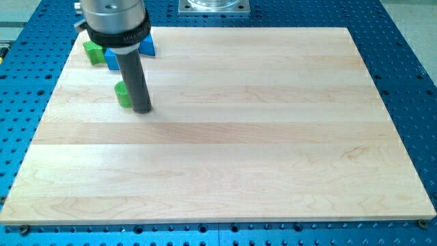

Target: Move the green circle into the blue cube

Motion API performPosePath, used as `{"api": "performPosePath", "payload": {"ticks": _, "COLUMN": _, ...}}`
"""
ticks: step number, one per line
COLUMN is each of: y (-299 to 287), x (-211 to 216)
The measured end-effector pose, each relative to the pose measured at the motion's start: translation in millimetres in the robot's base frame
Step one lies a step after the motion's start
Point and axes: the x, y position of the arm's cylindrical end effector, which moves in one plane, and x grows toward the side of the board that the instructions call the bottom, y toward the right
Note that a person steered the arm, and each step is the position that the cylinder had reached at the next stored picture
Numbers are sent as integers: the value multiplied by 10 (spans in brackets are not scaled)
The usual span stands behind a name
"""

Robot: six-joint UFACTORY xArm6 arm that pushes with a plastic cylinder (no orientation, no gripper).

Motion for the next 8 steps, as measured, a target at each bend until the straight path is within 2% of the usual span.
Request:
{"api": "performPosePath", "payload": {"ticks": 1, "y": -187, "x": -378}}
{"api": "performPosePath", "payload": {"ticks": 2, "y": -247, "x": -6}}
{"api": "performPosePath", "payload": {"ticks": 3, "y": -637, "x": -10}}
{"api": "performPosePath", "payload": {"ticks": 6, "y": 144, "x": -785}}
{"api": "performPosePath", "payload": {"ticks": 8, "y": 682, "x": -142}}
